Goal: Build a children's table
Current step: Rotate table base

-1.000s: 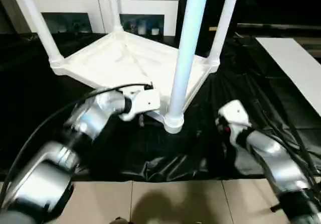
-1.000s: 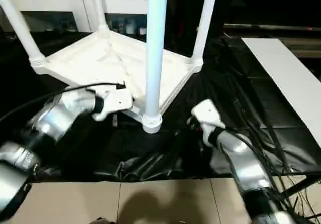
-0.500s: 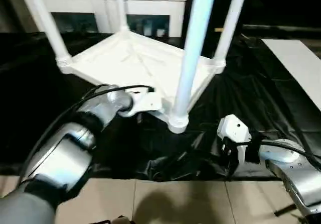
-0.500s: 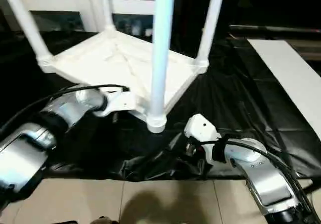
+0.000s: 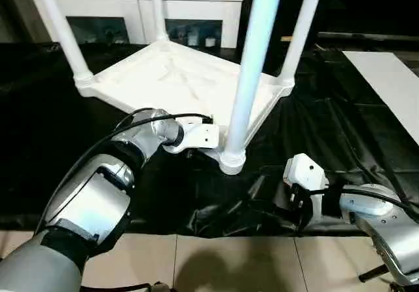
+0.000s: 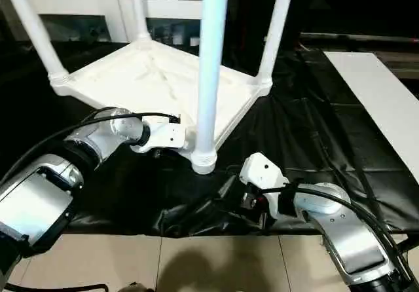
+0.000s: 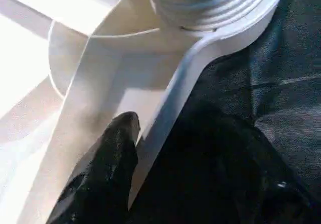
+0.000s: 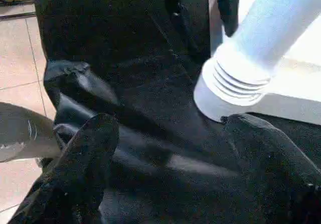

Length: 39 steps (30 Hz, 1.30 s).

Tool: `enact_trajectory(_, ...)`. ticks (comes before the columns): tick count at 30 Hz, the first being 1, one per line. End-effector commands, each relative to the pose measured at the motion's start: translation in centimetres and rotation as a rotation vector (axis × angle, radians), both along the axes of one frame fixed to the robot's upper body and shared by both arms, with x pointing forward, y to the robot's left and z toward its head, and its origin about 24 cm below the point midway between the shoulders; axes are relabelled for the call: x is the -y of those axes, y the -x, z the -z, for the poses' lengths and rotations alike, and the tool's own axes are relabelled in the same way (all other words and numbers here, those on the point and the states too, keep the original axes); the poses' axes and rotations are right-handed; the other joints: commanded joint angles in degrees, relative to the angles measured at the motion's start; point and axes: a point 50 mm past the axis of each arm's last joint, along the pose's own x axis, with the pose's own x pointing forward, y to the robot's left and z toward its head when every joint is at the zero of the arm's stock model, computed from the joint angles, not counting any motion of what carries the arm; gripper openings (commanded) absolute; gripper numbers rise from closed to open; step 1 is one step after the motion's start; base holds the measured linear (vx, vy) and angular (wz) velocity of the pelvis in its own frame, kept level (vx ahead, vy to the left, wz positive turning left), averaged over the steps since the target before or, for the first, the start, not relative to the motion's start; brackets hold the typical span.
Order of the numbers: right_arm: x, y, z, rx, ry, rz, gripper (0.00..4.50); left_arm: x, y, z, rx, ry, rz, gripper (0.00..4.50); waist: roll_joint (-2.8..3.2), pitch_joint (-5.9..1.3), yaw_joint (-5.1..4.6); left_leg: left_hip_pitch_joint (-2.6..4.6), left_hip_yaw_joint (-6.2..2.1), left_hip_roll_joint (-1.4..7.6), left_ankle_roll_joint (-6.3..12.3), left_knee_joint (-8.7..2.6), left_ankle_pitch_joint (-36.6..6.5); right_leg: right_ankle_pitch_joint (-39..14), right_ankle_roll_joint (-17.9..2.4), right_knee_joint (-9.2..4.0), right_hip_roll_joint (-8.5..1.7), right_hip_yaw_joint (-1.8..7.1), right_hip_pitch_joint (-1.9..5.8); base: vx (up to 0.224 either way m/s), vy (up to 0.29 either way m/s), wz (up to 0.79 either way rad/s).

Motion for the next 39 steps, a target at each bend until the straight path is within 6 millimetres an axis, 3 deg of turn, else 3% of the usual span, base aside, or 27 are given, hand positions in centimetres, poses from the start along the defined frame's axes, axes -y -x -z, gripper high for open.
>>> enact_trajectory(1, 0.1, 0.1, -0.2, -0.002, 0.013, -0.015, 3.76, -0.9, 0.9, 1.4, -0.149, -0.074, 0.015, 2.38, -0.45, -3.77, 0.35, 0.99, -0.48, 1.05, 2.99, -3.96, -11.58, -7.77, -13.65, -4.16, -3.92, 1.97, 3.14, 0.0, 0.0, 0.0)
enact_trajectory(4, 0.4, 0.0, -0.2, 0.004, 0.025, -0.01, 3.76, -1.6, 1.0, 1.1, -0.208, -0.139, 0.025, 2.04, -0.37, -3.68, 0.33, 1.04, -0.44, 1.08, 3.1, -4.0, -12.03, -8.44, -13.8, -4.21, -4.0, 2.0, 3.12, 0.0, 0.0, 0.0)
enact_trajectory(5, 0.5, -0.1, -0.2, 0.004, 0.028, -0.009, 3.76, -1.8, 1.0, 0.9, -0.223, -0.152, 0.027, 2.01, -0.74, -3.68, 0.3, 1.05, -0.41, 1.1, 3.17, -4.03, -12.28, -8.98, -13.77, -4.26, -4.03, 1.97, 3.14, 0.0, 0.0, 0.0)
enact_trajectory(10, 0.5, -0.1, -0.2, 0.006, 0.032, -0.01, 3.76, -1.8, 0.9, 0.6, -0.218, -0.158, 0.042, 1.7, -0.63, -3.5, 0.36, 1.15, -0.42, 1.11, 3.03, -4.11, -13.36, -12.69, -13.04, -4.57, -4.12, 1.96, 2.97, 0.0, 0.0, 0.0)
enact_trajectory(20, 0.4, -0.5, -0.1, 0.02, 0.035, 0.0, 3.76, -1.3, 0.4, 0.4, -0.187, -0.091, -0.063, 0.93, -0.6, -3.53, 0.3, 1.09, -0.34, 1.05, 3.31, -4.03, -12.63, -11.37, -13.43, -4.52, -3.99, 1.91, 2.94, 0.0, 0.0, 0.0)
enact_trajectory(26, 0.5, -0.5, 0.1, 0.02, 0.034, 0.013, 3.76, -0.8, 0.4, 1.3, -0.228, 0.025, -0.244, 0.71, -0.71, -3.25, 0.31, 1.14, -0.39, 0.86, 3.34, -4.19, -14.46, -19.31, -11.23, -5.29, -4.15, 1.68, 2.79, 0.0, 0.0, 0.0)
enact_trajectory(29, 0.5, -0.6, 0.2, 0.021, 0.038, 0.019, 3.76, -0.7, 0.2, 1.5, -0.205, 0.056, -0.309, 0.69, -1.01, -2.94, 0.07, 1.19, -0.51, 0.67, 3.24, -4.45, -16.51, -24.31, -9.59, -5.78, -4.14, 1.25, 2.75, 0.0, 0.0, 0.0)
enact_trajectory(32, 0.6, -0.7, 0.3, 0.021, 0.041, 0.025, 3.76, -0.9, 0.0, 1.5, -0.161, 0.055, -0.354, 0.67, -0.9, -2.97, -0.2, 0.92, -0.84, 0.57, 3.02, -4.75, -17.33, -27.39, -7.54, -6.1, -4.24, 0.94, 2.96, 0.0, 0.0, 0.0)
enact_trajectory(34, 0.7, -0.8, 0.4, 0.025, 0.051, 0.036, 3.76, -1.1, -0.2, 1.5, -0.129, 0.055, -0.383, 0.65, -1.09, -2.85, -0.37, 1.03, -0.84, 0.34, 2.97, -4.61, -18.2, -30.7, -5.9, -6.6, -4.21, 0.76, 2.63, 0.0, 0.0, 0.0)
enact_trajectory(39, 0.9, -1.0, 0.5, 0.03, 0.06, 0.06, 3.76, -1.2, -0.5, 1.3, -0.094, 0.062, -0.446, 0.46, -1.2, -2.89, -0.76, 1.16, -0.82, 0.31, 3.17, -4.56, -17.97, -30.29, -6.0, -6.83, -4.05, 0.68, 2.33, 0.0, 0.0, 0.0)
